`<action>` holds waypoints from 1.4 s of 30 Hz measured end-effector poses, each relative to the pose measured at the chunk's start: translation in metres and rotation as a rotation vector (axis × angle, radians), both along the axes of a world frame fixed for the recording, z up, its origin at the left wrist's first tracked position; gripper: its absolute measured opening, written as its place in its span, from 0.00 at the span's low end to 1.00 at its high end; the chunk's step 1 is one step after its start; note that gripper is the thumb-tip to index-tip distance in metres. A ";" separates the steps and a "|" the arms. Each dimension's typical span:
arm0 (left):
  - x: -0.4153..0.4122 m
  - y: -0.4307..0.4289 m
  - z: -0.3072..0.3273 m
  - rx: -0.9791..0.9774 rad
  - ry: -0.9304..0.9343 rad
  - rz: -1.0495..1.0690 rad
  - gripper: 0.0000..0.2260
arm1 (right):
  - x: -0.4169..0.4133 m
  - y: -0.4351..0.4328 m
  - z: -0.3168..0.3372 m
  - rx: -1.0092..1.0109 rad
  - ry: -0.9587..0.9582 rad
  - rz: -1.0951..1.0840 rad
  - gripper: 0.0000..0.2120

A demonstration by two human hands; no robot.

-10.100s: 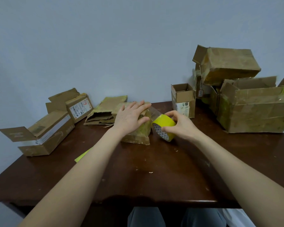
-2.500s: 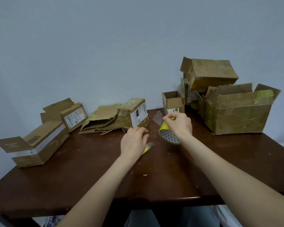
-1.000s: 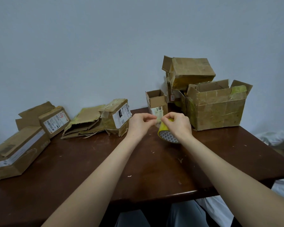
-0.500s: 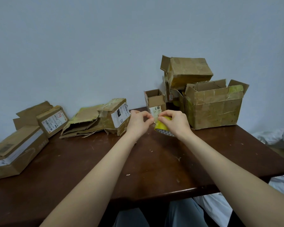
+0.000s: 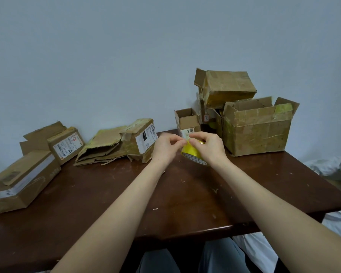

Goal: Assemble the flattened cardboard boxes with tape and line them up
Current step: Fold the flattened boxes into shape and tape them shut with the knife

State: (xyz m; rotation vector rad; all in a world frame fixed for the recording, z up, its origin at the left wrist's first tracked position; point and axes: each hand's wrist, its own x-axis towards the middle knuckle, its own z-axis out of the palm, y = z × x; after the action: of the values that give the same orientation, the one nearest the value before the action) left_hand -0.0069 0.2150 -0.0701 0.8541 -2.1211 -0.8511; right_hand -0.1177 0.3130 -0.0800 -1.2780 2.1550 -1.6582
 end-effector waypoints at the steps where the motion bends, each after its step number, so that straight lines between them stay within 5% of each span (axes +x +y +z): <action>1: 0.001 -0.002 0.001 -0.006 -0.021 0.014 0.04 | 0.002 0.000 0.000 0.000 0.001 0.002 0.13; 6: 0.009 -0.004 0.003 -0.095 -0.033 0.030 0.09 | 0.008 -0.003 0.005 0.002 0.103 -0.029 0.11; 9: 0.031 -0.014 -0.001 0.018 -0.024 0.152 0.10 | 0.002 -0.002 0.002 0.027 0.176 -0.077 0.11; 14: 0.074 -0.025 -0.027 -0.054 -0.707 0.205 0.17 | 0.000 0.004 -0.025 0.337 0.365 -0.070 0.11; 17: 0.082 -0.015 -0.039 -0.061 -0.855 0.218 0.18 | 0.000 0.005 -0.034 0.521 0.440 -0.024 0.10; 22: 0.048 0.002 -0.043 -0.019 -0.740 0.150 0.20 | -0.017 0.011 -0.019 0.298 0.169 -0.124 0.12; 28: 0.008 0.011 -0.049 -0.068 -0.604 0.083 0.18 | -0.016 -0.004 0.004 0.139 0.174 -0.179 0.15; 35: 0.049 -0.066 0.015 -0.402 -0.108 0.360 0.12 | 0.033 -0.089 0.024 0.150 0.107 0.033 0.14; 42: 0.076 -0.164 0.040 0.132 0.019 0.364 0.18 | 0.075 -0.177 0.026 0.265 -0.101 0.149 0.39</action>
State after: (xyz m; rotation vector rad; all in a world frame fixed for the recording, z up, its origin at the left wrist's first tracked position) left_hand 0.0686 0.0513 -0.0298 1.2493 -1.8282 -0.8051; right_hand -0.0424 0.1355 -0.0541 -1.2168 2.0798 -1.3006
